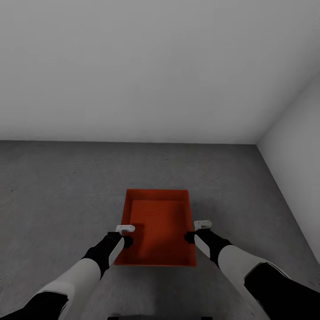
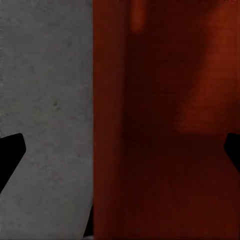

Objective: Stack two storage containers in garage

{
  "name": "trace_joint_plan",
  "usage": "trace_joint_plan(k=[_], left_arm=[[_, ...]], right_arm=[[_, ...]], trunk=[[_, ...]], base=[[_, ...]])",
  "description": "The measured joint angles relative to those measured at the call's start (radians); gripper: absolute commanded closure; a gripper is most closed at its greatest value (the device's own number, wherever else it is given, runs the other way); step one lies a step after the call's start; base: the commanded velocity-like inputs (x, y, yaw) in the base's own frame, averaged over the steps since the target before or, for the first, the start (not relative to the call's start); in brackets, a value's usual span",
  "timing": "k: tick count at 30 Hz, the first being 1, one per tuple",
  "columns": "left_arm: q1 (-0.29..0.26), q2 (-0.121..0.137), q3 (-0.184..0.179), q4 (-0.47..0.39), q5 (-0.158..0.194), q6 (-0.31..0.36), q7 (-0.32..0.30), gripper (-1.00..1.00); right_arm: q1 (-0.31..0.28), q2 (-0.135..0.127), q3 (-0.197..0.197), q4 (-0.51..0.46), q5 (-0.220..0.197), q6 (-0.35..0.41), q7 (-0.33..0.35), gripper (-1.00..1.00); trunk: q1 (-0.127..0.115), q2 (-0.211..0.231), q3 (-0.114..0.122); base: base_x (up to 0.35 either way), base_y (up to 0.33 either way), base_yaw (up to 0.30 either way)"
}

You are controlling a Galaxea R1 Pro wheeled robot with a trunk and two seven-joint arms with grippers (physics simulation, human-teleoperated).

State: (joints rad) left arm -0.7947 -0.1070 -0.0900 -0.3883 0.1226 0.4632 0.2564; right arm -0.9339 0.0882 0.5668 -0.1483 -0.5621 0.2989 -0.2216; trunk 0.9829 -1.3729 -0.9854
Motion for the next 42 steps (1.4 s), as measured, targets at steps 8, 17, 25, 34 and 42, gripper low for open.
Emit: trace_joint_plan(k=[8,17,25,34,42], left_arm=[[0.000,-0.001,0.000,0.000,0.000,0.000,0.000,-1.00],[0.000,0.000,0.000,0.000,-0.001,0.000,0.000,-1.00],[0.000,0.000,0.000,0.000,-0.001,0.000,0.000,-1.00],[0.000,0.000,0.000,0.000,-0.001,0.000,0.000,-1.00],[0.000,-0.001,0.000,0.000,-0.001,0.000,0.000,-1.00]], right_arm=[[0.000,0.000,0.000,0.000,0.000,-0.001,-0.001,-1.00],[0.000,0.000,0.000,0.000,0.000,0.000,-0.002,-1.00],[0.000,0.001,0.000,0.000,0.000,0.001,-0.002,-1.00],[0.000,0.001,0.000,0.000,0.000,0.001,-0.002,-1.00],[0.000,0.001,0.000,0.000,0.000,0.001,-0.002,-1.00]], trunk=[[-0.031,0.056,0.025],[-0.065,0.119,0.053],[-0.096,0.175,0.078],[-0.130,0.238,0.107],[-0.161,0.294,0.132]], base=[[0.000,0.000,0.000],[0.000,0.000,0.000],[0.000,0.000,0.000],[0.000,0.000,0.000],[0.000,0.000,0.000]])
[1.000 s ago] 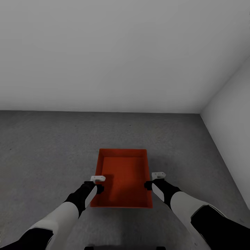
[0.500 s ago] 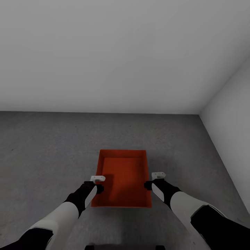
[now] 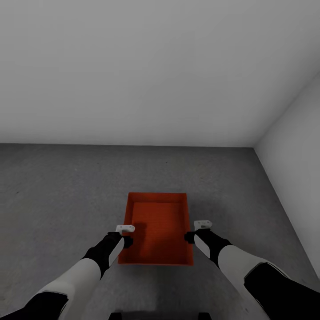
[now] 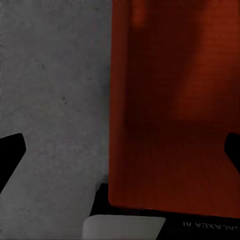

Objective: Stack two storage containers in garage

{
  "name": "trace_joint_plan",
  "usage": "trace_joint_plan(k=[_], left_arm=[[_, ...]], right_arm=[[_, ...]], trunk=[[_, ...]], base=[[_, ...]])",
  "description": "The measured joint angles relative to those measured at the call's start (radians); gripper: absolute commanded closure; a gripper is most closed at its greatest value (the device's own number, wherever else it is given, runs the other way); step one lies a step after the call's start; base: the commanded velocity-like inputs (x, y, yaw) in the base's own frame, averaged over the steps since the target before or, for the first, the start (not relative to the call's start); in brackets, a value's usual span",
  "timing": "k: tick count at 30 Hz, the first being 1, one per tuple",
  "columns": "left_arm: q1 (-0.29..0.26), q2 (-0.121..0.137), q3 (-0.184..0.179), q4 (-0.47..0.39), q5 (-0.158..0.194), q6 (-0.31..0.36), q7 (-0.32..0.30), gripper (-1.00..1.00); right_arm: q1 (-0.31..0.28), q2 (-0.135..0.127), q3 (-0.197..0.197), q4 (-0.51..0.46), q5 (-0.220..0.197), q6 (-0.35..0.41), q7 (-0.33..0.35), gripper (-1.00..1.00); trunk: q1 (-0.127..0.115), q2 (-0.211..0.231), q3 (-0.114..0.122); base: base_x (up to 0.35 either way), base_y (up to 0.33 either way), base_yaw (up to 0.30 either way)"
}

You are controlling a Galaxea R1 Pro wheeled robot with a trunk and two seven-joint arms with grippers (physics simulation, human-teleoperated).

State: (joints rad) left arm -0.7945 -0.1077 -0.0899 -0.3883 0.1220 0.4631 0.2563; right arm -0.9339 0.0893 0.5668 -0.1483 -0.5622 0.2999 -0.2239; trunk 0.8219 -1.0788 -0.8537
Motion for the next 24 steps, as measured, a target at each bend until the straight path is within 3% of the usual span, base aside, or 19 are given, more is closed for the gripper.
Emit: trace_joint_plan(k=[24], left_arm=[[0.000,0.000,0.000,0.000,-0.001,-0.001,0.001,-1.00]], right_arm=[[0.000,0.000,0.000,0.000,0.000,0.000,0.000,-1.00]], trunk=[[-0.092,0.168,0.075]], base=[[0.000,0.000,0.000]])
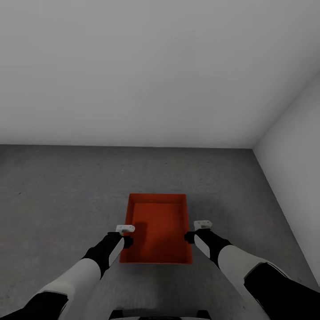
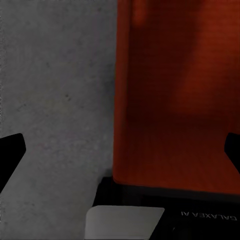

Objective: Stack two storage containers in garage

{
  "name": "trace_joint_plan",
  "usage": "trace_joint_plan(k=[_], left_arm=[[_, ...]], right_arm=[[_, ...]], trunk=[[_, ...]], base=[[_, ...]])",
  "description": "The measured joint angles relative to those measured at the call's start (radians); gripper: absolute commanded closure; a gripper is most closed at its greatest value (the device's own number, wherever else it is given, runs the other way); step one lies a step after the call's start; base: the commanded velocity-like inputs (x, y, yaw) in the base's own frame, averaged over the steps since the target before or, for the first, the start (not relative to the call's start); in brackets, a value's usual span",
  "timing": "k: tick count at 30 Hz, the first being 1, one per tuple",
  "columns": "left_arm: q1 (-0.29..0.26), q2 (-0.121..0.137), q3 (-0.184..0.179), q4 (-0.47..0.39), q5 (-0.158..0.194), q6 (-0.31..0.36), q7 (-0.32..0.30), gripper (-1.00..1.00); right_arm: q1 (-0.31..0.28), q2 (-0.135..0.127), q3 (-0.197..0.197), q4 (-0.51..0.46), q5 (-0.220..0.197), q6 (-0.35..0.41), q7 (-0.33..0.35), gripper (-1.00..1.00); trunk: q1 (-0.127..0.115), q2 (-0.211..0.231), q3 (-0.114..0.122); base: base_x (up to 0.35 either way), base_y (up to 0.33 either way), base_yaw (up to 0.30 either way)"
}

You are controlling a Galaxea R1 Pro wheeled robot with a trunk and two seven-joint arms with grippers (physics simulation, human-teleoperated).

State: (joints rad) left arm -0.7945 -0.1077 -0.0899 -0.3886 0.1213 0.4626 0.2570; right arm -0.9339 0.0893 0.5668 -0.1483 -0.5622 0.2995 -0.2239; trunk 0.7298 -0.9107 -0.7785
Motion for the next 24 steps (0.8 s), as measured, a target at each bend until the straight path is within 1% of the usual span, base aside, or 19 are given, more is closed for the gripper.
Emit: trace_joint_plan(k=[17,24], left_arm=[[0.000,0.001,0.000,-0.001,0.000,-0.001,0.000,-1.00],[0.000,0.001,0.000,-0.002,-0.001,-0.001,0.000,-1.00]], right_arm=[[0.000,0.000,0.000,0.000,0.000,0.000,0.000,-1.00],[0.000,0.000,0.000,0.000,0.000,0.000,0.000,-1.00]], trunk=[[-0.065,0.119,0.053],[-0.065,0.119,0.053]], base=[[0.000,0.000,0.000],[0.000,0.000,0.000]])
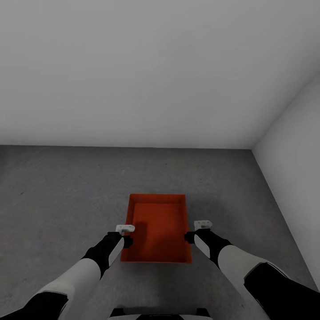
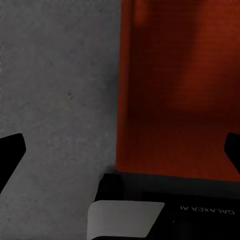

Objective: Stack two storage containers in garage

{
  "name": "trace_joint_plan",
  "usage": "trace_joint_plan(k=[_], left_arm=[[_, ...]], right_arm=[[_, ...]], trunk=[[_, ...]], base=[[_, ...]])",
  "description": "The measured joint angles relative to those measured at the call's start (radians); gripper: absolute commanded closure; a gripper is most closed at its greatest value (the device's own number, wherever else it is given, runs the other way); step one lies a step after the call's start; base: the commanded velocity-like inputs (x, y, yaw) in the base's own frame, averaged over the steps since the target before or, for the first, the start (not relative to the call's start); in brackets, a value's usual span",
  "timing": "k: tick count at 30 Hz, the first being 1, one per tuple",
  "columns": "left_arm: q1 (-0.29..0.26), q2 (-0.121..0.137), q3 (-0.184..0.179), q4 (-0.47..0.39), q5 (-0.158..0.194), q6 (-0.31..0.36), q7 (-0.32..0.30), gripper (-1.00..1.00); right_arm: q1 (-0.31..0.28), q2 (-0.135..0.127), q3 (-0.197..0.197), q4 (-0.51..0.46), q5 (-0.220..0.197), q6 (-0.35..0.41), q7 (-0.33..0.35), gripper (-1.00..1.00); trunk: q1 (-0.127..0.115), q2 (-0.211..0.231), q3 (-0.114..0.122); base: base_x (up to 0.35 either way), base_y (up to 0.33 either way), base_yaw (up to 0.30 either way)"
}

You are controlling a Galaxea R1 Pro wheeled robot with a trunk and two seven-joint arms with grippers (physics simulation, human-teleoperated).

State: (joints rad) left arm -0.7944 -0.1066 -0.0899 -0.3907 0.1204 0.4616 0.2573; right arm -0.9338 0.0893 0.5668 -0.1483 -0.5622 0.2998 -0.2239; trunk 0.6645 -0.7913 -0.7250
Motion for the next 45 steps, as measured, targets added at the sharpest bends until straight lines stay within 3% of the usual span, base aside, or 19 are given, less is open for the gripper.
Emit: trace_joint_plan(k=[45], left_arm=[[0.000,0.002,0.002,0.000,0.001,-0.012,0.003,-1.00]], right_arm=[[0.000,0.001,-0.003,0.000,-0.001,-0.001,0.000,-1.00]], trunk=[[0.000,0.000,0.065]], base=[[0.000,0.000,0.000]])
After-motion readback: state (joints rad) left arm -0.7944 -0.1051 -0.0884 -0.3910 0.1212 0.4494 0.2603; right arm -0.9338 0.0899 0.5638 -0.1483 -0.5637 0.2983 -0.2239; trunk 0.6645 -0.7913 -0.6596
